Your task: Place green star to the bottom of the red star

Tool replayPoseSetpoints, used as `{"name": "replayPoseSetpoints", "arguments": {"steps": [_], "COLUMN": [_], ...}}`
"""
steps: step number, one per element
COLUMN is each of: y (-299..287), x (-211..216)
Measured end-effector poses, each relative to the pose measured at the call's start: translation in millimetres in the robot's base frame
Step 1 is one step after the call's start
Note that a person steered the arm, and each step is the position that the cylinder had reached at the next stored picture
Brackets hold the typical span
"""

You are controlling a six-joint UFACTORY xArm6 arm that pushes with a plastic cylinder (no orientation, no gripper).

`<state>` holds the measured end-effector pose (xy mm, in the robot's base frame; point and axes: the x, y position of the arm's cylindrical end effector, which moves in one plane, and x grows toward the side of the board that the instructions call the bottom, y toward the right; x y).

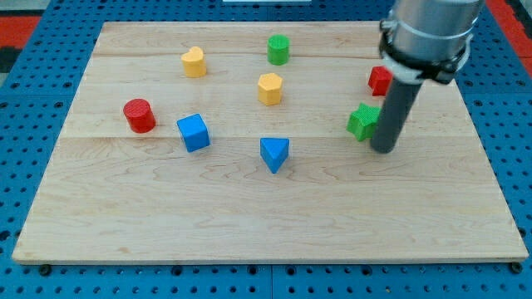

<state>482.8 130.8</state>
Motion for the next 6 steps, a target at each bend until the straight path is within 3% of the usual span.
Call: {"name": "replayPoseSetpoints", "arguments": {"steps": [2,6], "y": [-44.0,31.8], "x": [-37.6,-60.9]}}
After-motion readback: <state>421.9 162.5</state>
